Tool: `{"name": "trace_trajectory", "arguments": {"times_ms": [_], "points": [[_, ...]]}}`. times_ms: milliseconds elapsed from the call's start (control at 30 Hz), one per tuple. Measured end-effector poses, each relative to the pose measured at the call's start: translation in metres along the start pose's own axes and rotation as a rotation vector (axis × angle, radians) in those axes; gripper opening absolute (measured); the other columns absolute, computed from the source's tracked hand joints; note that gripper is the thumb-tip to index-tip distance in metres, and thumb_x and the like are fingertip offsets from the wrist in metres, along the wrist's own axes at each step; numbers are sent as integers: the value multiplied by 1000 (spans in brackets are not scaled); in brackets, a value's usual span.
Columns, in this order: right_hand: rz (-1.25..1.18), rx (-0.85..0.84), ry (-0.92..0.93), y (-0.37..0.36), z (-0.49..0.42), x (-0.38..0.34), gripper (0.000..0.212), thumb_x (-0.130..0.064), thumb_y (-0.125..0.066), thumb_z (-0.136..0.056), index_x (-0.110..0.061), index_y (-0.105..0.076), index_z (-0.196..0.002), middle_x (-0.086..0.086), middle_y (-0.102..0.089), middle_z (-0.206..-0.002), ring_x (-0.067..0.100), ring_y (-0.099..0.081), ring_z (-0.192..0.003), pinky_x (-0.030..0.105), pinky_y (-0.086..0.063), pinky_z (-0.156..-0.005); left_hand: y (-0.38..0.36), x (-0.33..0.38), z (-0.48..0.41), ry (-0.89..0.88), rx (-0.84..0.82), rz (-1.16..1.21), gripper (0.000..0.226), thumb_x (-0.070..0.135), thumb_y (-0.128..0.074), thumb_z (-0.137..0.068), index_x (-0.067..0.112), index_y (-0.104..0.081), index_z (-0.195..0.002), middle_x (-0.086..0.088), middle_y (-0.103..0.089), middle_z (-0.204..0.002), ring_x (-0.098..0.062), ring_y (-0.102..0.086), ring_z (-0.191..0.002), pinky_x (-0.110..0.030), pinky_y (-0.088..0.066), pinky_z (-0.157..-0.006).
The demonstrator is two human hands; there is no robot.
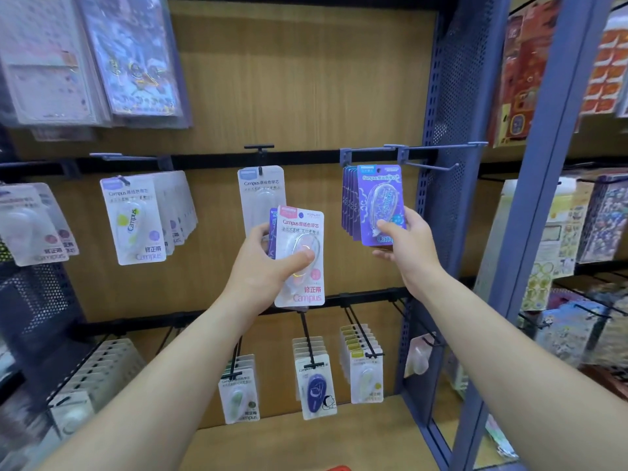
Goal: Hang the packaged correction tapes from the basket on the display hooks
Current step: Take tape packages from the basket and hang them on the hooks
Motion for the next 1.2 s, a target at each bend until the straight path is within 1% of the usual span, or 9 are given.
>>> {"name": "trace_trajectory", "arguments": {"times_ms": [233, 467, 567, 667, 733, 833, 900, 1100, 1200], "points": [[48, -4, -5, -5, -11, -2, 32, -23, -61, -100, -21, -51, -131, -6, -65, -117, 11, -71, -96, 22, -58, -61, 0, -8, -4, 8, 0, 21, 58, 22, -84, -82, 26, -51, -131, 7, -70, -117, -12, -74, -98, -34, -64, -80], [133, -33, -19, -6, -10, 11, 29, -35, -61, -100, -23, -54, -126, 2, -68, -113, 13, -68, -74, 23, -58, -64, 3, -12, -6, 14, -9, 14, 61, 24, -84, -82, 26, -51, -133, 7, -70, -118, -12, -74, -98, -28, -63, -75], [275, -34, -79, -10, -12, 11, 37, -39, -62, -99, -32, -47, -132, 1, -63, -127, 20, -68, -91, 37, -62, -77, 4, -15, -6, 22, -7, 26, 61, 23, -85, -82, 25, -51, -132, 5, -71, -118, -13, -74, -97, -30, -64, -75], [515, 69, -124, -9, 6, 18, 72, -49, -63, -95, -29, -29, -155, 5, -38, -149, 24, -55, -121, 42, -50, -96, 4, -18, -4, 30, -5, 51, 59, 22, -85, -81, 26, -52, -130, 6, -72, -117, -12, -75, -96, -32, -64, -78], [457, 44, -41, -15, 35, 14, 56, -44, -62, -97, -26, -44, -147, -3, -49, -136, 17, -56, -117, 32, -46, -88, 3, -20, -4, 35, -14, 68, 59, 21, -85, -81, 26, -52, -130, 7, -74, -116, -10, -75, -95, -30, -63, -76], [182, -253, -58, -40, 77, 17, 24, -38, -59, -100, -35, -59, -124, -10, -65, -121, 12, -67, -107, 31, -58, -81, -1, -26, -2, 39, -25, 84, 60, 18, -85, -81, 22, -53, -132, 7, -75, -115, -8, -75, -94, -23, -61, -68], [105, -352, -67, -51, 95, 20, 26, -37, -63, -98, -37, -60, -124, -9, -69, -117, 12, -71, -103, 35, -60, -81, -5, -29, 0, 39, -22, 97, 59, 18, -84, -82, 20, -54, -132, 7, -75, -116, -7, -75, -96, -20, -59, -68], [29, -307, -67, -61, 107, 22, 31, -28, -80, -87, -27, -64, -114, -4, -73, -105, 16, -74, -91, 32, -62, -79, -4, -34, 12, 55, -28, 147, 65, 35, -83, -74, 23, -52, -130, 5, -74, -118, -13, -75, -100, -36, -63, -84], [14, -301, -73, -72, 110, 23, 28, -24, -81, -86, -21, -65, -109, -1, -74, -102, 12, -74, -87, 29, -61, -78, 4, -34, 18, 53, -1, 132, 69, 44, -80, -69, 24, -51, -129, 6, -72, -119, -11, -74, -101, -33, -62, -83]]}}
Point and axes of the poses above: each hand's wrist, its own z-axis away from the middle knuckle, its own y-axis out of the back of the hand, x = y × z, the point moved 4 cm from there along -z, towards the middle knuckle
